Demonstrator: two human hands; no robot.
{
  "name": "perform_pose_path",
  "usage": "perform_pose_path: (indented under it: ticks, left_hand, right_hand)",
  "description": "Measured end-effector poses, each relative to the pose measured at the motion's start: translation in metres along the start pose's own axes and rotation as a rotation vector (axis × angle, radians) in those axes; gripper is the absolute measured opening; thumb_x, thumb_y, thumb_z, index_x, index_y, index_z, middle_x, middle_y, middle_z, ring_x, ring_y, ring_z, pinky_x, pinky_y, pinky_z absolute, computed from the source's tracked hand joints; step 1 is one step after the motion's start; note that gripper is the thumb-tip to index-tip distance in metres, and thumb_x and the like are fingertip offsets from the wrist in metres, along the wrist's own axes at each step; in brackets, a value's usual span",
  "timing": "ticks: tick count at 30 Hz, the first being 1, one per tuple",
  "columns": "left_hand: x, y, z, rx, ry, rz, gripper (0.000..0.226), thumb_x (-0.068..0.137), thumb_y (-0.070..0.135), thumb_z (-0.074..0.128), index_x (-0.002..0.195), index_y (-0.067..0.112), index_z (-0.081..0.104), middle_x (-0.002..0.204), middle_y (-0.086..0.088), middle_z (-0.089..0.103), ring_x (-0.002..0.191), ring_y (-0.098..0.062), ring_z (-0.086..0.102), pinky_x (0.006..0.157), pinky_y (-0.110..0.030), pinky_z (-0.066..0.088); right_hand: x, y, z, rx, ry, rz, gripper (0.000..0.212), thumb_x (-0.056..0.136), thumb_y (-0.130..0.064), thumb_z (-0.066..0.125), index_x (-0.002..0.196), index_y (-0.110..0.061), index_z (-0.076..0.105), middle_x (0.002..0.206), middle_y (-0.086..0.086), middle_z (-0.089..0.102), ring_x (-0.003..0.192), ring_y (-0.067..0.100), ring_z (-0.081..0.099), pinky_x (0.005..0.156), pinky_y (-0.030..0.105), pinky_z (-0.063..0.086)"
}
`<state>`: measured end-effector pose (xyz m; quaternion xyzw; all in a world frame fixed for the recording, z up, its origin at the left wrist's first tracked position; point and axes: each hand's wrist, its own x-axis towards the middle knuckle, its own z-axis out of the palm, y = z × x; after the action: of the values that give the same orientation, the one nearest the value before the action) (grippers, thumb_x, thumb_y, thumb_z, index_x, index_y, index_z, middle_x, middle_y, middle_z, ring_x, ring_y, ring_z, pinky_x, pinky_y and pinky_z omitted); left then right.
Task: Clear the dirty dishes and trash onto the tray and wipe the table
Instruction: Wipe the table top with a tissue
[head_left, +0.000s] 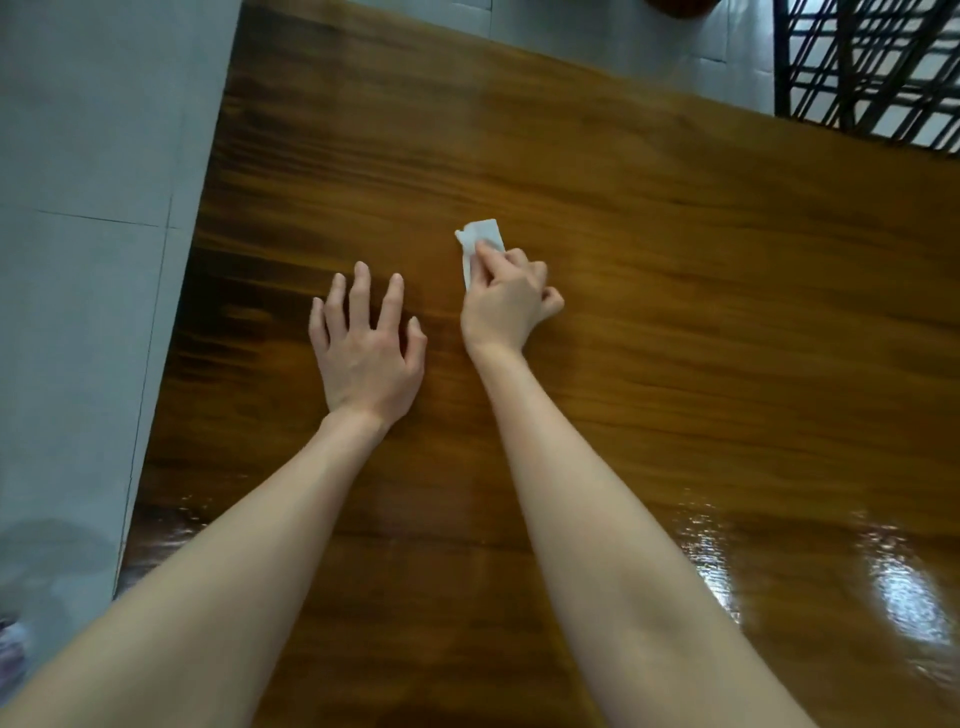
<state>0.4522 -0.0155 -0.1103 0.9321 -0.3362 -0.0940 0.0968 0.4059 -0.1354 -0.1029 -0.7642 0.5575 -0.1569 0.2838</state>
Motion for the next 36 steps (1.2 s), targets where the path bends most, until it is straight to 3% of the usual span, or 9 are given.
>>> perform_pose_path:
  ticks: [3,7,10,14,19,23,31,36]
  left_hand:
    - [0.023,-0.001,-0.005,-0.007,0.061,0.023,0.052,0.095,0.042,0.034,0.138,0.017,0.048,0.143,-0.017,0.042,0.133,-0.035,0.035,0.114,-0.051,0.020]
    - [0.036,0.004,0.002,0.037,0.002,0.042,0.058,0.096,0.048,0.024,0.150,0.026,0.030,0.158,-0.011,0.022,0.146,-0.032,0.015,0.117,-0.048,0.001]
    - [0.037,0.002,0.009,0.068,-0.001,0.045,0.060,0.096,0.049,0.018,0.151,0.027,0.025,0.160,-0.010,0.018,0.147,-0.032,0.012,0.117,-0.049,0.002]
    - [0.039,0.003,0.010,0.075,0.015,0.043,0.060,0.096,0.049,0.020,0.150,0.027,0.027,0.158,-0.011,0.021,0.145,-0.033,0.016,0.117,-0.051,0.006]
    - [0.038,0.004,0.010,0.076,0.006,0.039,0.058,0.096,0.050,0.024,0.150,0.028,0.029,0.158,-0.011,0.023,0.145,-0.033,0.018,0.117,-0.051,0.006]
    - [0.035,0.003,0.011,0.063,0.011,0.033,0.058,0.096,0.049,0.025,0.149,0.027,0.031,0.157,-0.011,0.025,0.145,-0.033,0.019,0.116,-0.051,0.008]
    - [0.034,0.007,0.005,0.050,-0.011,0.037,0.061,0.095,0.051,0.022,0.150,0.026,0.031,0.159,-0.010,0.020,0.147,-0.032,0.013,0.117,-0.048,0.000]
    - [0.025,0.031,0.006,0.044,-0.033,0.043,0.054,0.100,0.042,0.030,0.150,0.022,0.030,0.159,-0.011,0.019,0.147,-0.031,0.011,0.117,-0.048,0.002]
  right_hand:
    - [0.017,0.013,-0.010,-0.016,0.016,-0.007,0.021,0.094,-0.029,0.058,0.109,-0.028,0.072,0.101,-0.006,0.067,0.104,0.017,0.047,0.080,0.030,0.013]
    - [0.065,0.035,-0.032,0.015,0.177,0.226,0.023,0.095,-0.031,0.056,0.114,-0.029,0.069,0.107,-0.009,0.065,0.104,0.010,0.041,0.082,0.028,0.012]
    - [0.084,0.027,-0.026,0.056,0.252,0.300,0.024,0.097,-0.027,0.053,0.116,-0.027,0.068,0.104,-0.009,0.063,0.104,0.008,0.042,0.091,0.032,0.019]
    - [0.081,-0.008,0.000,0.024,0.132,0.179,0.024,0.098,-0.023,0.051,0.113,-0.026,0.069,0.109,-0.004,0.064,0.110,0.017,0.046,0.091,0.034,0.018]
    - [0.055,-0.048,0.031,0.028,-0.066,-0.031,0.024,0.098,-0.025,0.053,0.115,-0.027,0.070,0.107,-0.006,0.065,0.107,0.015,0.047,0.091,0.037,0.020]
    - [0.060,-0.014,0.009,-0.043,-0.009,-0.014,0.024,0.096,-0.026,0.054,0.114,-0.029,0.070,0.107,-0.007,0.065,0.107,0.016,0.047,0.087,0.035,0.019]
    - [0.059,0.110,-0.099,-0.046,0.283,0.432,0.025,0.098,-0.028,0.052,0.118,-0.028,0.067,0.116,-0.005,0.063,0.111,0.016,0.048,0.091,0.036,0.021]
    - [0.026,0.101,-0.084,-0.003,0.225,0.290,0.025,0.098,-0.023,0.051,0.115,-0.024,0.069,0.105,-0.001,0.064,0.102,0.019,0.048,0.087,0.035,0.019]
